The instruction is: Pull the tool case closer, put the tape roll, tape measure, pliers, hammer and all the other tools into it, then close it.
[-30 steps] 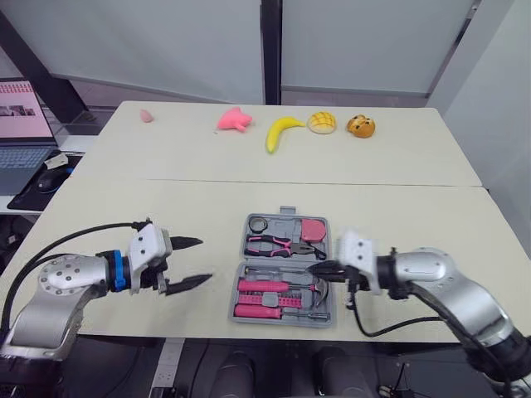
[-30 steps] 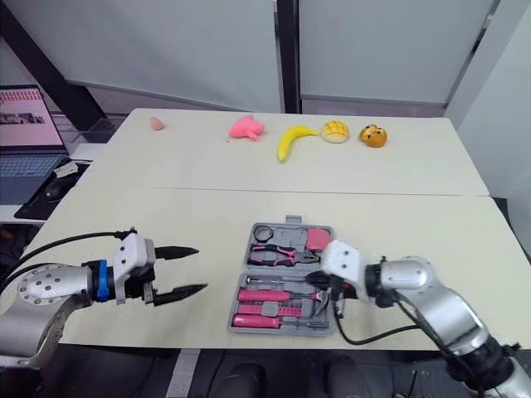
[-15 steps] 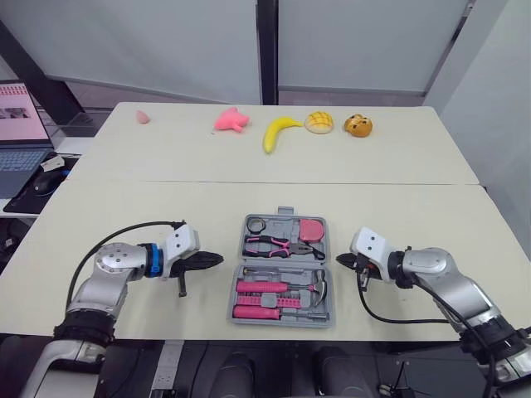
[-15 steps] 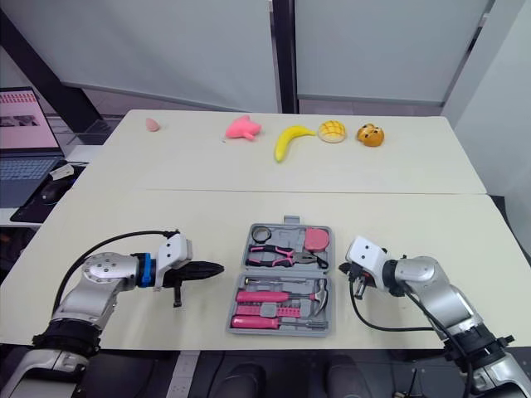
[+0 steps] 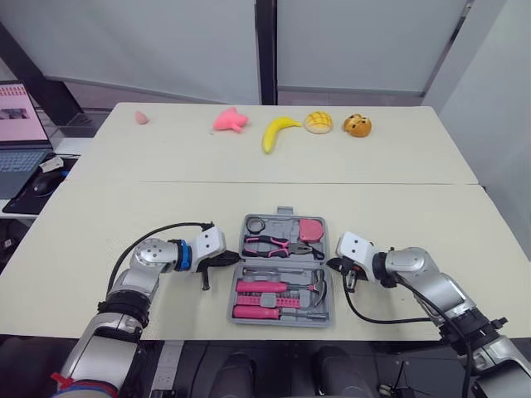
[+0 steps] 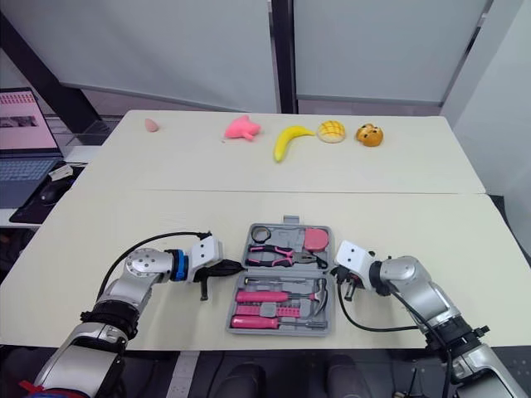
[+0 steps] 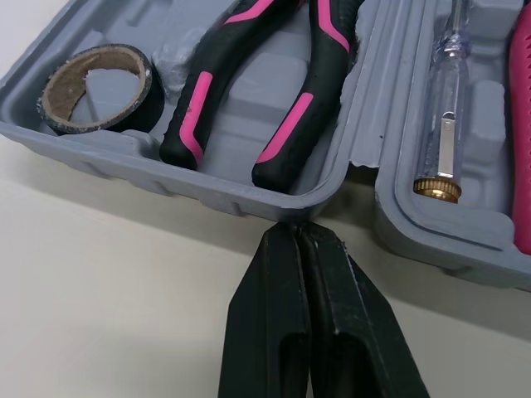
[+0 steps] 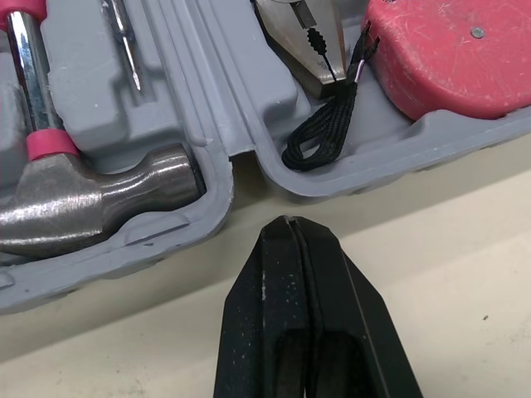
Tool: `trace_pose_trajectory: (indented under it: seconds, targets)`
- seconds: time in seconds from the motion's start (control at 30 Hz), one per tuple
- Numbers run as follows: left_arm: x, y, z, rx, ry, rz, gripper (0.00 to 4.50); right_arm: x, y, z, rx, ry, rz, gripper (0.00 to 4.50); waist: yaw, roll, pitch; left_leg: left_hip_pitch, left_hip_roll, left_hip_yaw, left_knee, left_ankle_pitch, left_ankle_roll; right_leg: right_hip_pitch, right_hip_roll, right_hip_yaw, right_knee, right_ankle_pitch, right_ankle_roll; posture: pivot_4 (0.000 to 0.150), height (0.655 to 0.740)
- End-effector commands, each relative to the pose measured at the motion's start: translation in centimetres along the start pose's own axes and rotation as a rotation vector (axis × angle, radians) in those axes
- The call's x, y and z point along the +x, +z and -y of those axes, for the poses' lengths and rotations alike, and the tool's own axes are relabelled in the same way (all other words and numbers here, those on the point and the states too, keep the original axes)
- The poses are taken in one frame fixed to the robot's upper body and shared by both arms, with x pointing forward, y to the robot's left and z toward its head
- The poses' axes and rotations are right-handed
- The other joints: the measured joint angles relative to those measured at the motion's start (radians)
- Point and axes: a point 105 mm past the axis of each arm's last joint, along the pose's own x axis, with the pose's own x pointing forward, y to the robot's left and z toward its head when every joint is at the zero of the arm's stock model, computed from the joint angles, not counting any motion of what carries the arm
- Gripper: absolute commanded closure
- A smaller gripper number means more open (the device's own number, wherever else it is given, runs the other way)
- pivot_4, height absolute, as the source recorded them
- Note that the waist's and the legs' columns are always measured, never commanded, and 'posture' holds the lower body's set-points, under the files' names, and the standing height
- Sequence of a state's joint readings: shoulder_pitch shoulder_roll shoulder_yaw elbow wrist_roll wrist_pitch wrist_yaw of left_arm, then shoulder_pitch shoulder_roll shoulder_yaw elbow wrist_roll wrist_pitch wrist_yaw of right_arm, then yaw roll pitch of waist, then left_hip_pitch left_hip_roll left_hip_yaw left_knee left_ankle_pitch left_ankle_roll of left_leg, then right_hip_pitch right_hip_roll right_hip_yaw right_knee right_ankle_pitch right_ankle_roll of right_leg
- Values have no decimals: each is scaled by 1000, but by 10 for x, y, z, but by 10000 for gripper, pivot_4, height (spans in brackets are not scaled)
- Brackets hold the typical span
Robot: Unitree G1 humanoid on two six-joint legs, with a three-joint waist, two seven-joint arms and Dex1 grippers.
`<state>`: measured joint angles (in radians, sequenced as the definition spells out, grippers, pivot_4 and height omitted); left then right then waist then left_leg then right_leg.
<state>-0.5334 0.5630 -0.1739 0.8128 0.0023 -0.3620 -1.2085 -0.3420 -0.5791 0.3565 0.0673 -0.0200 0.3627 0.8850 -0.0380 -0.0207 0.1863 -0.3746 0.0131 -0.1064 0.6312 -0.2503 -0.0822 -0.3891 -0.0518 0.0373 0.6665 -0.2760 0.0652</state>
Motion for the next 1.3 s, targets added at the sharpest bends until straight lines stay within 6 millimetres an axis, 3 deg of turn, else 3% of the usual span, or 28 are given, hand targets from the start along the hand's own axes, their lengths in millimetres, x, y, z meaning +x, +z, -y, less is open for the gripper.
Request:
trace_pose_trajectory:
  seconds: [0.03,0.63,0.93,1.3]
  targets:
    - [1,-3,9,20,-58,-25,44494,3,9,-7,-10,24,26,45000,0,0,0,0,0,0,0,0,0,0,0,0,0,0,0,1500,7369]
    - [4,12,32,-2,-118,-3,44494,7,21,-26,3,91,51,45000,-3,0,0,0,0,0,0,0,0,0,0,0,0,0,0,1500,7369]
    - [-3,4,35,-14,-91,-36,44494,7,17,-39,15,130,31,45000,-4,0,0,1,0,0,0,0,0,0,0,0,0,0,0,1500,7369]
    - [-5,-1,33,-5,-77,-59,44494,6,14,-35,27,105,10,45000,-4,0,0,1,0,0,0,0,0,0,0,0,0,0,0,1500,7369]
